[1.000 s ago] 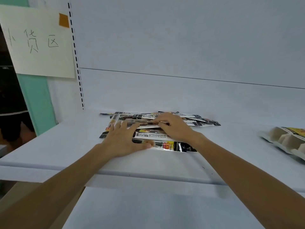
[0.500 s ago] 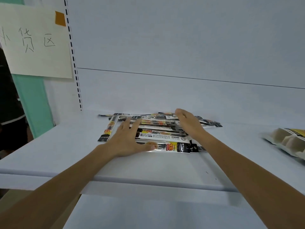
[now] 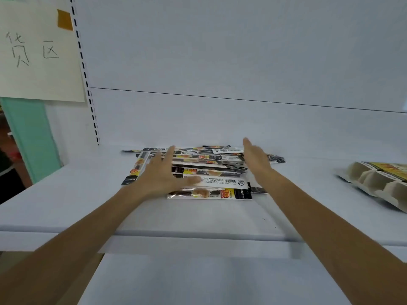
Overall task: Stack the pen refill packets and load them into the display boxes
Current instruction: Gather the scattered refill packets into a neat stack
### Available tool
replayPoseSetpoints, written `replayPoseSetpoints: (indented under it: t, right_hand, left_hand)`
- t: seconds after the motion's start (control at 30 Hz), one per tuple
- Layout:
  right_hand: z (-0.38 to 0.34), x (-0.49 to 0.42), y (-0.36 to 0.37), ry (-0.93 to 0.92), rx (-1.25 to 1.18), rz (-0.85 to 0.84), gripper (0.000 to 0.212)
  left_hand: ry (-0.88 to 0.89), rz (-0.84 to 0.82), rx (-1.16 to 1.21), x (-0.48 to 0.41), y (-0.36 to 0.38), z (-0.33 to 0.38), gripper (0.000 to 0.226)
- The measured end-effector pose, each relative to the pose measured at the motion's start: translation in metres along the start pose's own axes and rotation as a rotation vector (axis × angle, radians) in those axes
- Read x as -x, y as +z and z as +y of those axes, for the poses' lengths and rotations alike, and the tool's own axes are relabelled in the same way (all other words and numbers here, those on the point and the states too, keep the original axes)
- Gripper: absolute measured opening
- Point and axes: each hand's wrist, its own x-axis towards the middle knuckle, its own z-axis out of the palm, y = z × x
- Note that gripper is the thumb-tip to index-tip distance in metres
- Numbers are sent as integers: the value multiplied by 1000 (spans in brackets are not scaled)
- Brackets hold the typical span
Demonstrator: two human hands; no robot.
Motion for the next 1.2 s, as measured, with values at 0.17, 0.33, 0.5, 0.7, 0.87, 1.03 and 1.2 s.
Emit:
replayPoseSetpoints:
  t: [0.17,0.33,0.5,0.7,0.87,1.03,1.2]
  right_hand:
    - [25,-1,-30,36,65,103,56]
    - [28,10,-5,41,123,-40,58]
    - [19,13,29,-65,214,-198,43]
    - [16,13,20,-233,664,-238,66]
    - [21,9,33,-187,619,-314,63]
    - [25,0,23,-202,512,-201,71]
    - [41,-22,-8,-96,609,-100,51]
  left_hand:
    - [-111,41,184,7,-7,-6,71]
    - [-29,-1,211,21,3,11,75]
    - [5,-143,81,24,9,16,117]
    - [66,-44,-351,30,-4,-7,115]
    - [57,-151,-347,30,0,-9,99]
    - [116,-44,-282,21,-19,-22,114]
    - [-179,-27,-299,9,-28,-48,97]
